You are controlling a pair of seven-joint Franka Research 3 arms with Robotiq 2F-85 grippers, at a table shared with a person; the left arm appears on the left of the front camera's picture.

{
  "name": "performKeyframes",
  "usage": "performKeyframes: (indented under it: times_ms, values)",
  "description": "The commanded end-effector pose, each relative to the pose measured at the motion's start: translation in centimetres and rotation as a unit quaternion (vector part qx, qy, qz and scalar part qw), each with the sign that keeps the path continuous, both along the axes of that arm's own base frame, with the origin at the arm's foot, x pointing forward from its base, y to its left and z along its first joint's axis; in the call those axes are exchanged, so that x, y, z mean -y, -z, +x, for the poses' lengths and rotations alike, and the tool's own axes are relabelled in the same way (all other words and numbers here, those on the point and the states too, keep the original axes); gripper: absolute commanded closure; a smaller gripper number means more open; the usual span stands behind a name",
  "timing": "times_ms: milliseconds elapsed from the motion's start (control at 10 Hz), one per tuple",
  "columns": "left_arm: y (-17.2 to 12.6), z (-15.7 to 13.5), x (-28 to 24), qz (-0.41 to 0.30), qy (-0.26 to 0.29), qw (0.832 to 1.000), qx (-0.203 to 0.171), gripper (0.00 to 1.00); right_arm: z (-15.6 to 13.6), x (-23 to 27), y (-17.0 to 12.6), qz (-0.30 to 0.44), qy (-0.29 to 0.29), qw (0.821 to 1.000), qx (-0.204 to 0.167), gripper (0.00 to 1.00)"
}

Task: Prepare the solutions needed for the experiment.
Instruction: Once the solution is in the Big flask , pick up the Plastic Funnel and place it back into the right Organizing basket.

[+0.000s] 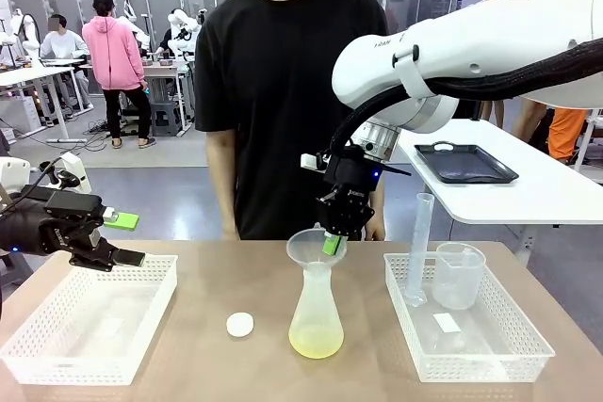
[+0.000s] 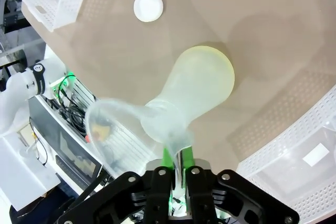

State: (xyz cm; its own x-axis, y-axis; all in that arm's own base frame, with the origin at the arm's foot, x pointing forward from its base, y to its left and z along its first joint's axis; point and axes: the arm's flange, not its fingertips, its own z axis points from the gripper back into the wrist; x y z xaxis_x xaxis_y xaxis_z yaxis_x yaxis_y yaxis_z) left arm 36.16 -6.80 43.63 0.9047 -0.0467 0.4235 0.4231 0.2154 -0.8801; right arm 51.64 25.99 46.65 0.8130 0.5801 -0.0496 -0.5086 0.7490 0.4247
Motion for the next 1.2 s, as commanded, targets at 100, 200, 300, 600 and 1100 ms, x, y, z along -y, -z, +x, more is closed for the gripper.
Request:
performKeyframes:
  times_ms: [100, 200, 300, 600, 1100]
  values:
    - [0.2, -0.1, 0.0, -0.003, 0.007, 1.0, 0.008, 0.0, -0.7, 0.3, 0.1, 0.006, 0.023, 1.0, 0.004, 1.0]
    - [0.2, -0.1, 0.0, -0.003, 0.007, 1.0, 0.008, 0.0, -0.7, 0.2, 0.1, 0.007, 0.022, 1.0, 0.004, 1.0]
    - [0.2, -0.1, 0.0, -0.003, 0.007, 1.0, 0.008, 0.0, -0.7, 0.2, -0.1, 0.009, 0.027, 1.0, 0.005, 1.0]
    - [0.2, -0.1, 0.0, -0.003, 0.007, 1.0, 0.008, 0.0, -0.9, 1.1, -1.6, 0.015, 0.038, 0.999, 0.005, 1.0]
    - [0.2, -0.1, 0.0, -0.003, 0.007, 1.0, 0.008, 0.0, -1.0, 2.5, -5.1, 0.044, 0.044, 0.997, 0.038, 1.0]
